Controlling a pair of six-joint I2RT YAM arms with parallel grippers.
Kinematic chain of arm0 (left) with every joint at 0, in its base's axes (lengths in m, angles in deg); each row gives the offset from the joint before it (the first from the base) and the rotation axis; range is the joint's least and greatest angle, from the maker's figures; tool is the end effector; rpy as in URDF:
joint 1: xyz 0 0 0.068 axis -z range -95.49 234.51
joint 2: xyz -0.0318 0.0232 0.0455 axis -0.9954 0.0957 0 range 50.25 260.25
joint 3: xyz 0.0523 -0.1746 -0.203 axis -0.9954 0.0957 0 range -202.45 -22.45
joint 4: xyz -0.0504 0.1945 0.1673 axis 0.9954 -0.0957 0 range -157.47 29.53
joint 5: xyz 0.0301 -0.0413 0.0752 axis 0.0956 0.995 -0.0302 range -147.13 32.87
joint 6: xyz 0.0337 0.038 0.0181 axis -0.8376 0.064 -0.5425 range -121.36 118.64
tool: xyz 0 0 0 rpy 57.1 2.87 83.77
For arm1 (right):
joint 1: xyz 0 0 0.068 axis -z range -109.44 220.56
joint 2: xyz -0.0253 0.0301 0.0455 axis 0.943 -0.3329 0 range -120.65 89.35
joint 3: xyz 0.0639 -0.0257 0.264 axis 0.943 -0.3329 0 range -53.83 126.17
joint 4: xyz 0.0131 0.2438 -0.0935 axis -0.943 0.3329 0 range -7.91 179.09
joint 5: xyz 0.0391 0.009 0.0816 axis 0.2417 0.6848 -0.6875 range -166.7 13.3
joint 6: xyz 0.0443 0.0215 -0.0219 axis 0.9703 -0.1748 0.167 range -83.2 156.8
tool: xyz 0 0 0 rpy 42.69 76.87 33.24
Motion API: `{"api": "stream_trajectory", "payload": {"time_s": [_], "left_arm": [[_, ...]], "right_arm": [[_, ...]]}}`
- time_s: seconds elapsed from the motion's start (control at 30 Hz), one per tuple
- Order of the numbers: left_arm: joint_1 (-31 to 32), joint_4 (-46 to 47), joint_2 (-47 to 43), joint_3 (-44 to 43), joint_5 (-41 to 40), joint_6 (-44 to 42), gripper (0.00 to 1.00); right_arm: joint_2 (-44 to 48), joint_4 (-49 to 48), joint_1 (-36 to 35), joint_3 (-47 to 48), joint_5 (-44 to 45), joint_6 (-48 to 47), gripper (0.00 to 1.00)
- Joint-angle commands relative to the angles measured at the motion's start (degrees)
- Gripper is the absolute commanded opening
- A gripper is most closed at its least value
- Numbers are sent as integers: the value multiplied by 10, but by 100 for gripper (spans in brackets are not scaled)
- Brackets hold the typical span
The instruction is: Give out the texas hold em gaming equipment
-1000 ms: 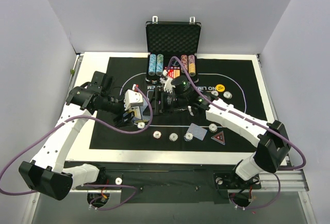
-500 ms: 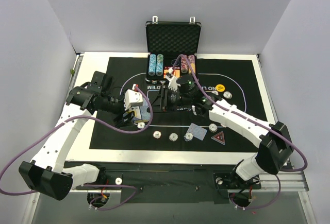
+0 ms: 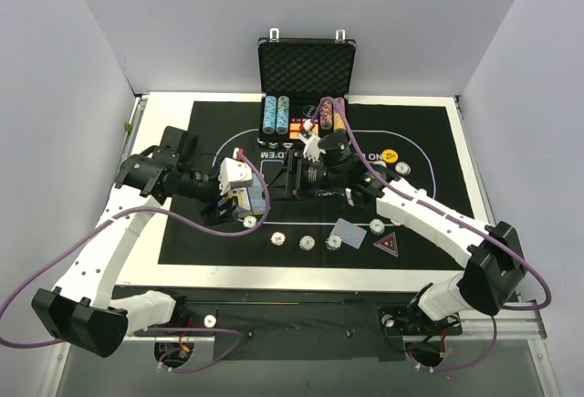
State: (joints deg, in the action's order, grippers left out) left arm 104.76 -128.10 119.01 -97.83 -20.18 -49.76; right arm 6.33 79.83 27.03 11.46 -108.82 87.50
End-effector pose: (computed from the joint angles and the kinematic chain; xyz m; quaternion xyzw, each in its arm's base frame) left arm 0.1901 -0.0930 0.3577 0.5833 0.7136 -0.2399 0.3049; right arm 0.2335 0.2478 0.3303 -0.1193 0.7738 0.5762 0.2347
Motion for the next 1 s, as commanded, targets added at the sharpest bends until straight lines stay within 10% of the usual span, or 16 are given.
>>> {"api": "stream_trajectory", "payload": {"time_s": [0.0,0.3,0.6,0.97], "left_arm": [[0,33,-21,-20,34,9,0],[1,110,-32,-10,9,63,0],[1,100,-37,-9,7,60,0],[1,102,-42,-6,15,66,0]], "right_arm": [[30,0,0,7,3,-9,45],[-3,-24,-24,13,9,14,45],[15,-24,-13,-5,19,18,2],[37,0,12,-16,21,-3,5]]}}
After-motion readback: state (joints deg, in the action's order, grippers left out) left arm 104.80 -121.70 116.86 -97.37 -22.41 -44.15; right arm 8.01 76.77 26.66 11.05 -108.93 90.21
